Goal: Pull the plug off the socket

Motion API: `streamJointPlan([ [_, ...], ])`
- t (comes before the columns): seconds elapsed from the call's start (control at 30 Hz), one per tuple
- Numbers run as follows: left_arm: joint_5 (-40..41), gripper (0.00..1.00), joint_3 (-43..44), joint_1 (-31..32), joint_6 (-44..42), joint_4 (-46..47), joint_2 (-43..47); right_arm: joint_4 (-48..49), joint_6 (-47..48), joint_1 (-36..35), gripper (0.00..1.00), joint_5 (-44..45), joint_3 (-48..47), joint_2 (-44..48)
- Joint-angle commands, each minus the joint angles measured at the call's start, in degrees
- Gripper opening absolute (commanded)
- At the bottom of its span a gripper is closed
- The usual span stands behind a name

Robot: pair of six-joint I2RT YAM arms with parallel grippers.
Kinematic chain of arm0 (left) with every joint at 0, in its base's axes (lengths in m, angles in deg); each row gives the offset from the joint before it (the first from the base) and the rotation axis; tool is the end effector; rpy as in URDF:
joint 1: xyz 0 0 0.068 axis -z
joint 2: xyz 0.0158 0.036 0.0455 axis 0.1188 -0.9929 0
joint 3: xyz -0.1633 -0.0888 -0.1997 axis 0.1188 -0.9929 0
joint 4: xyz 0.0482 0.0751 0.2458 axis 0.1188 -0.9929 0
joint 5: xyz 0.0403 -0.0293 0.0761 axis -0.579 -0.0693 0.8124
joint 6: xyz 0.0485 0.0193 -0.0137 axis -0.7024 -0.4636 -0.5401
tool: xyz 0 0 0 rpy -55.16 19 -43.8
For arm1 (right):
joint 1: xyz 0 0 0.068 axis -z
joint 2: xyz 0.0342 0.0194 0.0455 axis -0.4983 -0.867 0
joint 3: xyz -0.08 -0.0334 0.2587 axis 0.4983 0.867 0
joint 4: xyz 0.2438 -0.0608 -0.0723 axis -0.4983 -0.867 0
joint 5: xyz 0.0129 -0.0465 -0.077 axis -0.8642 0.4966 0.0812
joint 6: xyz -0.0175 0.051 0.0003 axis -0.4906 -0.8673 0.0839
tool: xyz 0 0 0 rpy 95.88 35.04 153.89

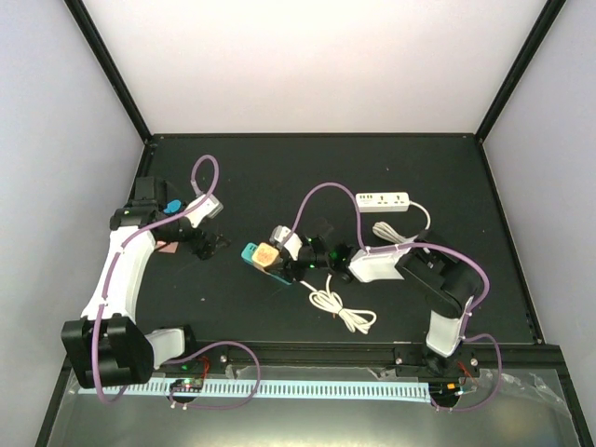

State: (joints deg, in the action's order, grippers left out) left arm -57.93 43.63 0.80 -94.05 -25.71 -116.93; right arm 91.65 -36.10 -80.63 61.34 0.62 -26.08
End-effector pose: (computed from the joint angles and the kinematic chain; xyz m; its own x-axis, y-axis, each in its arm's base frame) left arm 0.2190 0.0022 0.2822 -0.5434 0.4879 -0.6831 0.7249 0.6831 -0.0888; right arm 0.2182 0.2896 0.1431 -0.2519 -0.4030 -0.8799 -0.9489 0.2813 0.1429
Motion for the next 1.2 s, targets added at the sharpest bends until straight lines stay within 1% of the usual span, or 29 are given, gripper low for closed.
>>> streamJointPlan([
  [0.0, -6.7, 0.99, 1.1, 0.1, -10.0, -8.2, 0.5, -9.1, 4.5, -1.3, 0.32, -6.6, 0.4, -2.2],
  [0.07, -8.0, 0.99, -0.4, 0.1, -12.6, -8.9, 1.8, -9.2, 4.9, -1.4, 0.42, -7.5, 0.4, -2.2],
  [0.17, -10.0, 0.99, -3.2, 0.2, -15.5, -8.2, 3.6, -8.1, 5.0, -1.4, 0.59, -7.3, 1.0, -1.4],
  [0.27, -10.7, 0.99, -4.0, 0.6, -18.2, -8.5, 4.8, -6.8, 4.8, -1.4, 0.77, -6.1, 1.7, -0.3],
  [0.33, -11.1, 0.99, -3.9, 1.1, -19.6, -8.7, 5.0, -5.7, 4.7, -1.4, 0.83, -5.5, 2.3, 0.6],
  [0.47, -11.2, 0.99, -3.6, 2.9, -20.9, -8.6, 4.6, -3.3, 4.4, -1.4, 0.90, -5.1, 3.9, 1.6],
  [0.57, -10.2, 0.99, -4.1, 5.6, -22.3, -8.6, 4.1, -1.1, 5.0, -1.3, 0.90, -4.5, 5.5, 1.8],
  [0.63, -8.8, 0.98, -4.6, 7.7, -21.7, -7.4, 3.9, 0.4, 5.8, -1.4, 0.90, -4.0, 6.6, 1.7],
  [0.8, -5.4, 0.95, -5.7, 12.8, -21.5, -3.6, 3.6, 1.3, 7.1, -1.3, 0.86, -1.2, 6.9, 0.2],
  [0.93, -5.1, 0.91, -6.5, 15.9, -25.7, -3.1, 3.5, 3.5, 8.3, -1.2, 0.80, -0.4, 8.1, -0.9],
  [1.07, -3.9, 0.89, -5.8, 17.7, -29.5, -3.7, 1.4, 3.7, 8.8, -1.2, 0.70, -0.8, 8.2, -1.6],
  [1.17, -2.8, 0.88, -5.4, 18.2, -30.0, -3.3, -0.4, 3.0, 9.5, -1.2, 0.63, -1.2, 7.7, -2.1],
])
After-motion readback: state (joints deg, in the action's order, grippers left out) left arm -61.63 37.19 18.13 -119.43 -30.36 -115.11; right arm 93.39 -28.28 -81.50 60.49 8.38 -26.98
